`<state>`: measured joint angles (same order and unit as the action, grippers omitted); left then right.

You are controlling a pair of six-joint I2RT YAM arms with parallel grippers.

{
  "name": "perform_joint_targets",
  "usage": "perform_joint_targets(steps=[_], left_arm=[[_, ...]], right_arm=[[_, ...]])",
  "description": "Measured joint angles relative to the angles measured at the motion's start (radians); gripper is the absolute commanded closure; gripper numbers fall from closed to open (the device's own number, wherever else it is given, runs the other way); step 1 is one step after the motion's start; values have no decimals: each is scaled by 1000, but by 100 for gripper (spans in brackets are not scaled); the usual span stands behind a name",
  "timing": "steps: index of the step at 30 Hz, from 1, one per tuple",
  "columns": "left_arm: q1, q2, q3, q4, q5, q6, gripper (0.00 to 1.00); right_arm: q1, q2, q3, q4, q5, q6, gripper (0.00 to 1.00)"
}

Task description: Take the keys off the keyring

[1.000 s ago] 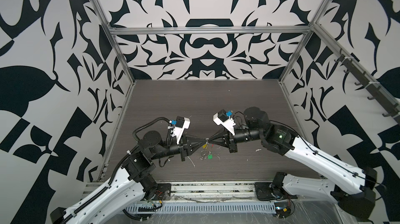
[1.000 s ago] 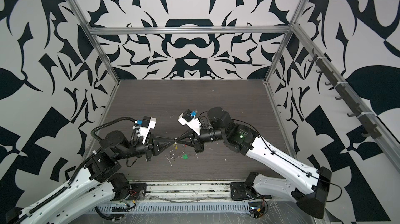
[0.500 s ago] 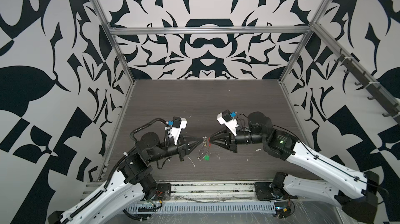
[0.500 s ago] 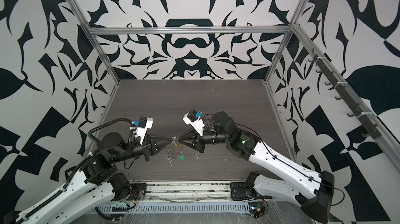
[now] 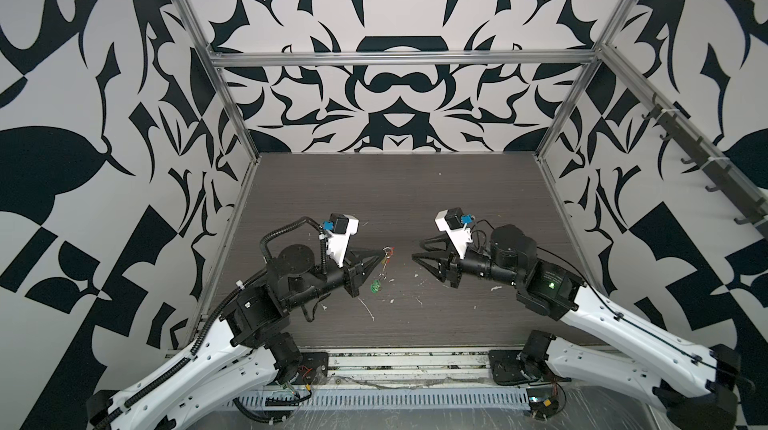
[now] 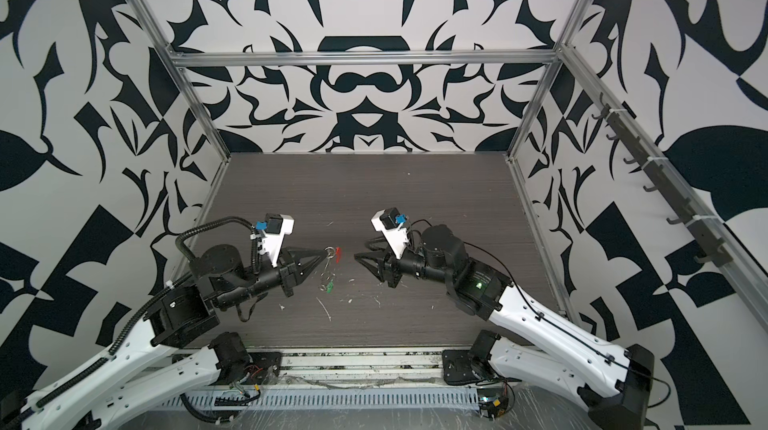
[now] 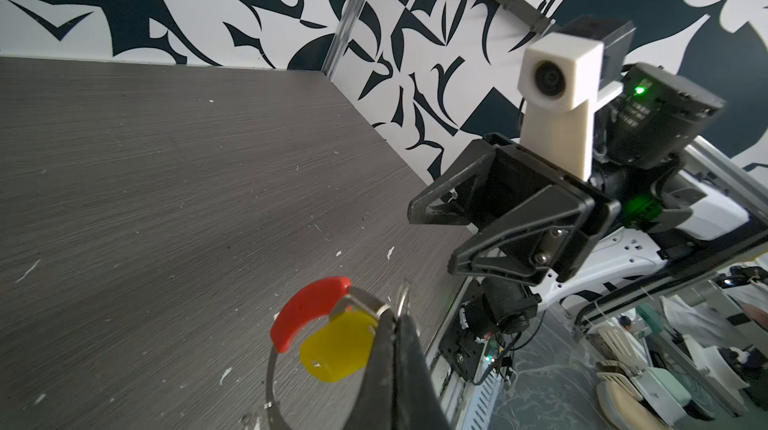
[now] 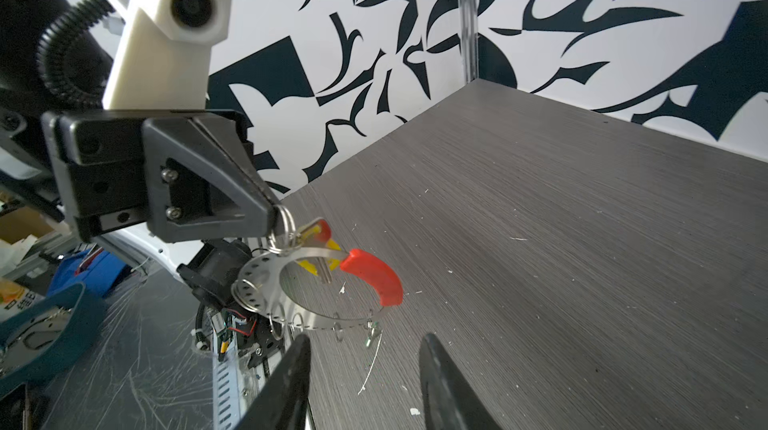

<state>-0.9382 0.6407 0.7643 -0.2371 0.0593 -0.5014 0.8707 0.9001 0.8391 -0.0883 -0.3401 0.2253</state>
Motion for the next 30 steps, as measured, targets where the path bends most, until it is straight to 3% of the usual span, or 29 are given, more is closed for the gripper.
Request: perform_joint_targets(steps=[7,12,25,30], left_arm=[[-10,41,8,-39,-38,35,100],[-10,53,27,-45,-45,47,100],[-11,60,41,-45,-44,50,100],[-11,56,41,-45,-44,50,100]], right_arm=[[-138,117,56,56,-302,-27,55],[-150,208,107,71,-467,-32,55],[-149,336,163,100,-581,-7,73],[-147,352,178,115,-596,10,74]])
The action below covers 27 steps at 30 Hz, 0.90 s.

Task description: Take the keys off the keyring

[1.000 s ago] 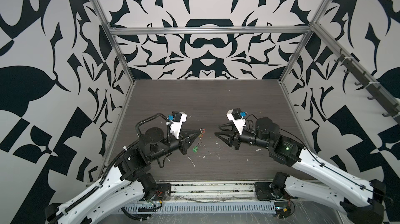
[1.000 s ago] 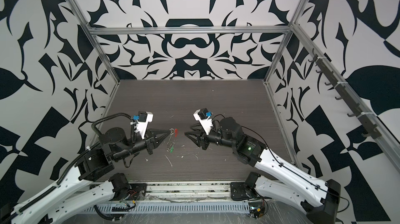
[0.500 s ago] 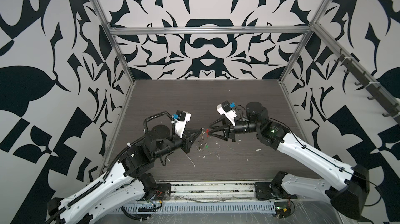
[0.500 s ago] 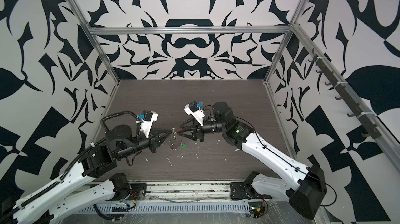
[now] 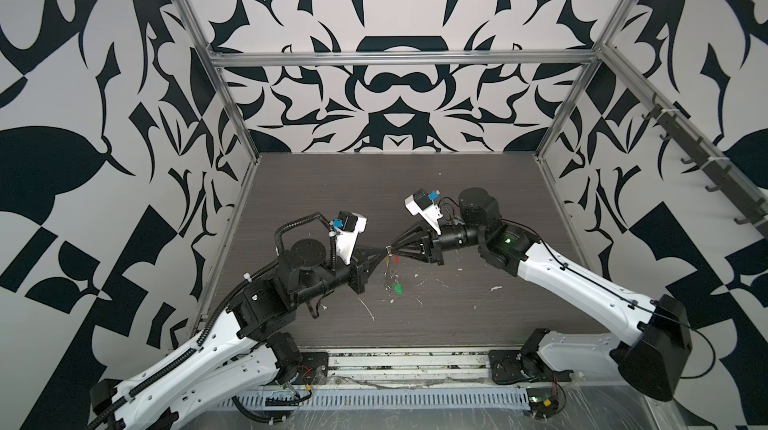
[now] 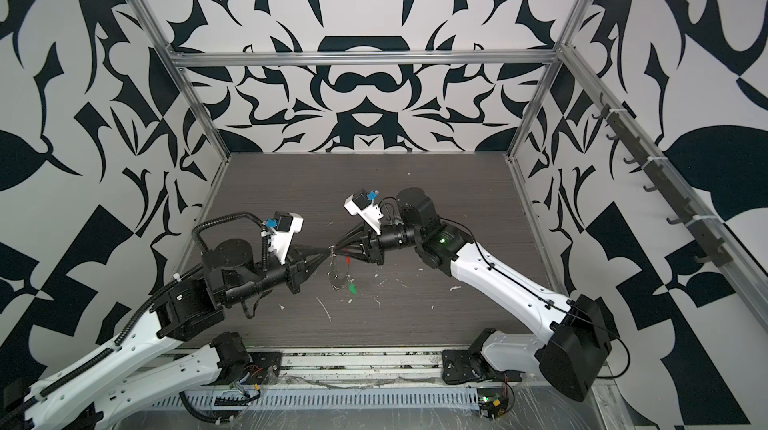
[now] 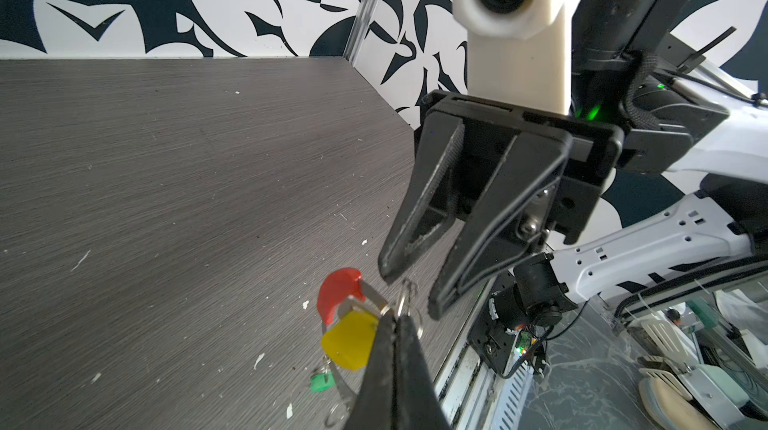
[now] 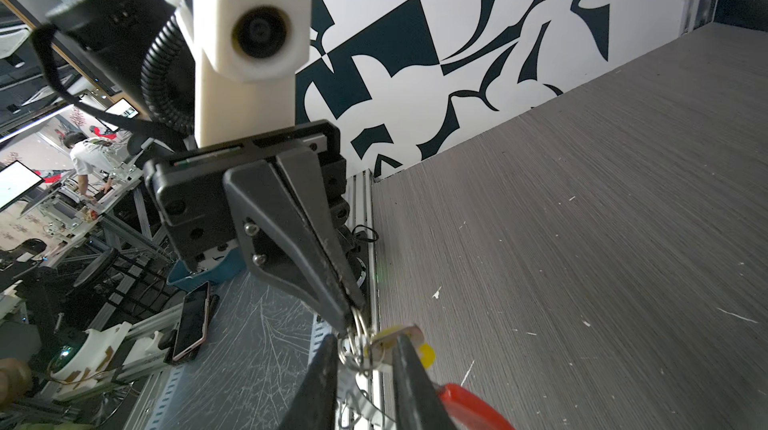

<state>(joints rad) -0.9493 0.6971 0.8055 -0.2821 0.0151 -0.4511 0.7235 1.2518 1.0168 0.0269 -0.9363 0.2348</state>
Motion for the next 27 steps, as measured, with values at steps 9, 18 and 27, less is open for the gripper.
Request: perform_joint_targets(steps=[9,18,27], left_arm=[[0,-5,0,0,1,0,100],[0,-17,0,0,1,-1,100],[0,-23,-2,-1,6,-4,100]], right_arm=[[17,10,20,2,-3,6,82],[29,13,30,-1,-1,3,85],[37,22,37,-16,6,-6,100]])
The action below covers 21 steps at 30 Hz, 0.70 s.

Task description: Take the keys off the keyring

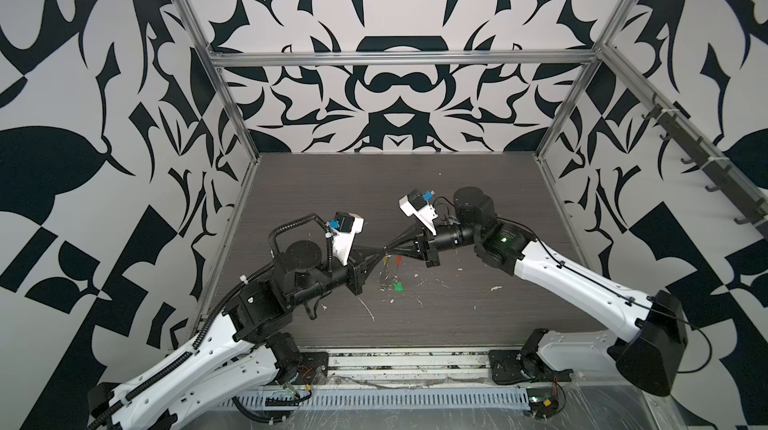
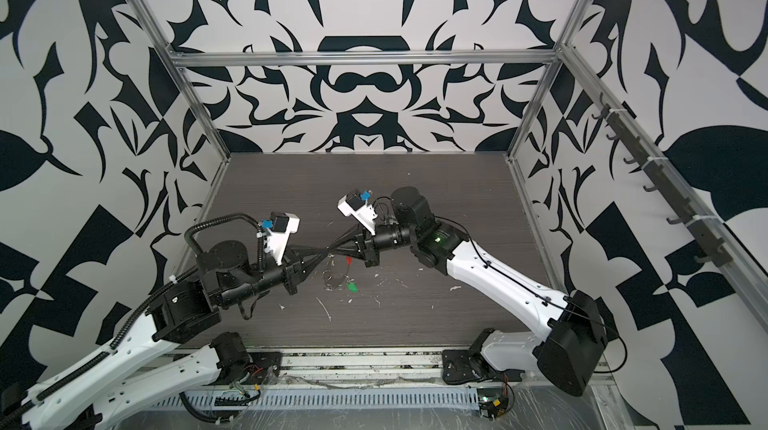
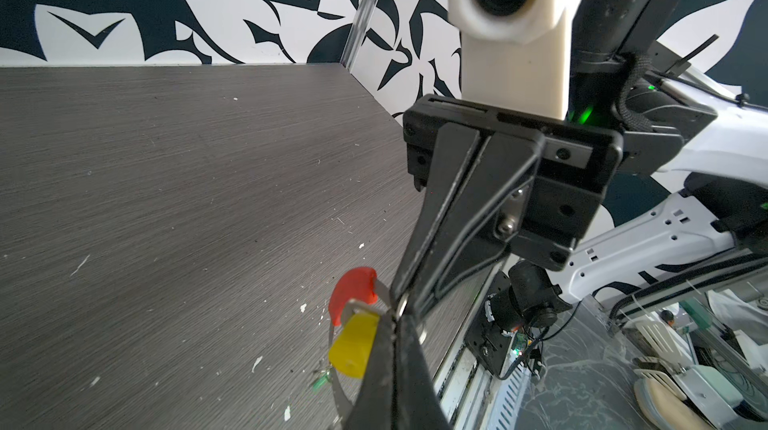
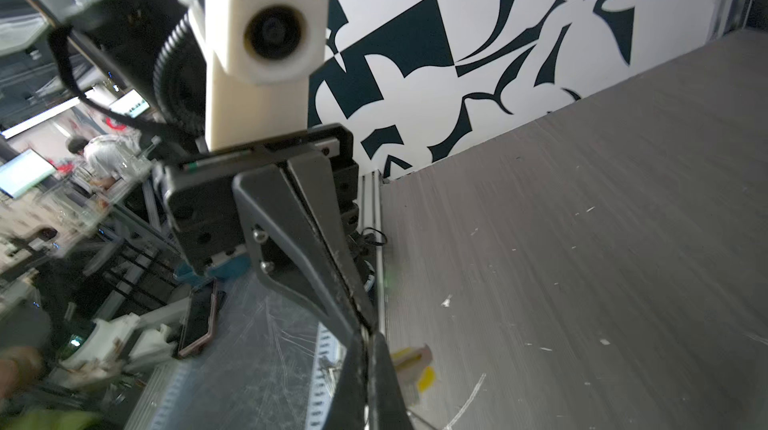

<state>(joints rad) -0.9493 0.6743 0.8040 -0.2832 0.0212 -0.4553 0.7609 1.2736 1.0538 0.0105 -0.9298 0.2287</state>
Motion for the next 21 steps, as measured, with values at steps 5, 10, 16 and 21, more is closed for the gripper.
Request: perform_joint_targets(steps=[5,10,16,21], left_arm=[[0,-19,-10,3,-3,-1,72],[0,-98,-34,18,-19,-11,61],[0,-134,-77,45,-31,-3,59],[0,-82,-116,55,-43,0,58]], right_arm=[[2,-1,6,-10,2,-10,100],[2,-1,9,-40,-12,-37,100],[-12,-4,12,-52,-74,-50,100],[-16,-5,28,-51,-99,-50,100]])
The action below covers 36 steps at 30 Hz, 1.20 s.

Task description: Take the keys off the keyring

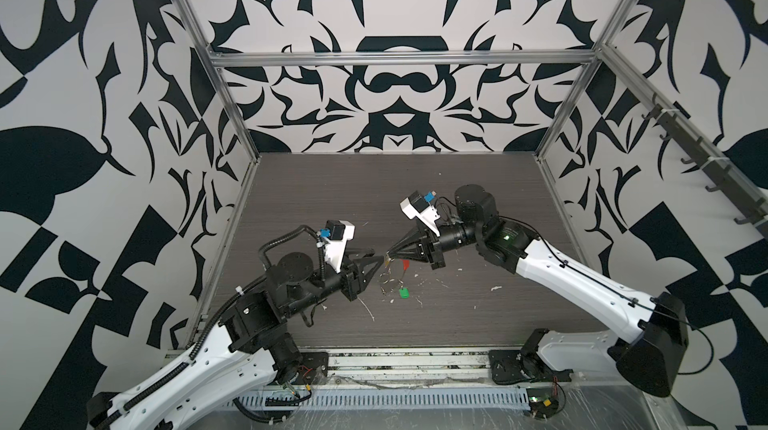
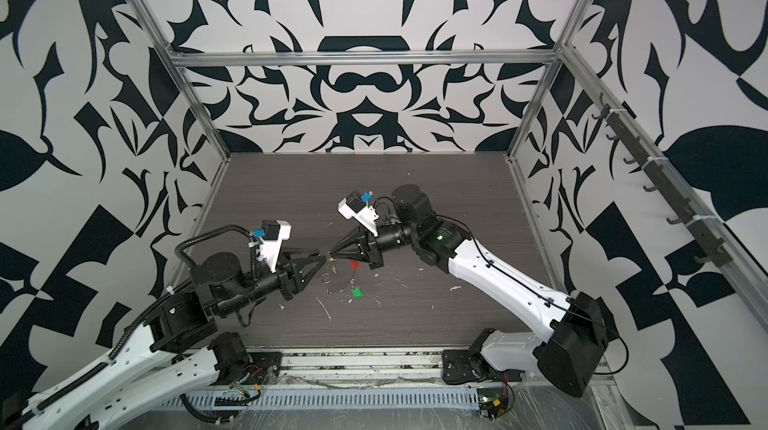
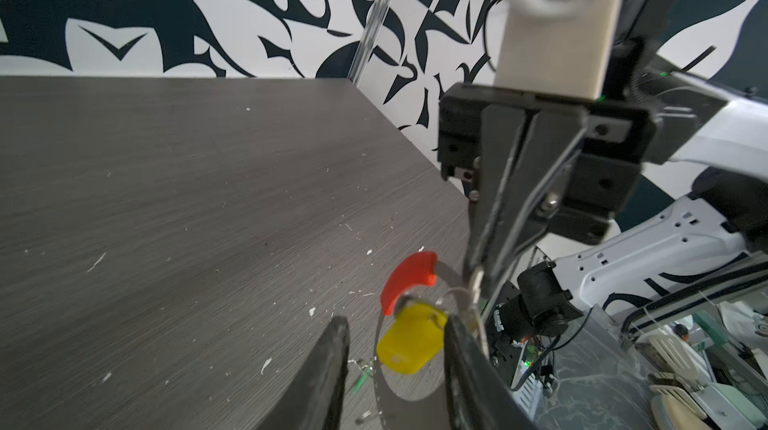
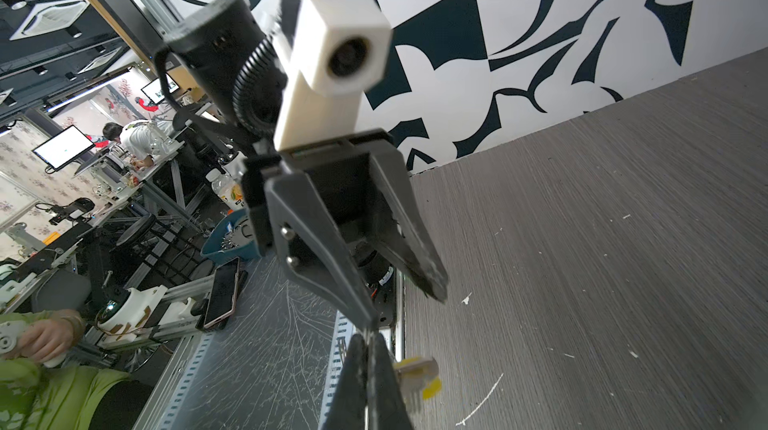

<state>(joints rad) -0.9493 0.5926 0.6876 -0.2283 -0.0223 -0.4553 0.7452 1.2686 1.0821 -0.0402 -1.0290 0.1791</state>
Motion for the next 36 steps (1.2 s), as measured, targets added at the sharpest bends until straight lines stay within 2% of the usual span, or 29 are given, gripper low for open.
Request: perform_joint_targets(steps=[4,11,19,23,31,33,36], left_arm=[[0,15,-14,0,6,-2,56],[0,-41,-44,39,67,-8,54],[-20,29,-45,88,93,-7,54],[-26,46,-45,90,78,4,55],[-26,49,-39,95,59,32,69],[-26,49,-39,101,59,36,69],[-29,50,-39,106,52,37,64]], right_arm=[[-7,0,10,0,-3,2,100],[-13,0,14,8,-4,7,100],[-13,5,15,28,-16,33,100],[-13,12,15,40,-32,46,100],[-13,15,14,69,-53,63,100],[-13,15,10,79,-54,70,100],[-13,15,1,91,-56,82,100]])
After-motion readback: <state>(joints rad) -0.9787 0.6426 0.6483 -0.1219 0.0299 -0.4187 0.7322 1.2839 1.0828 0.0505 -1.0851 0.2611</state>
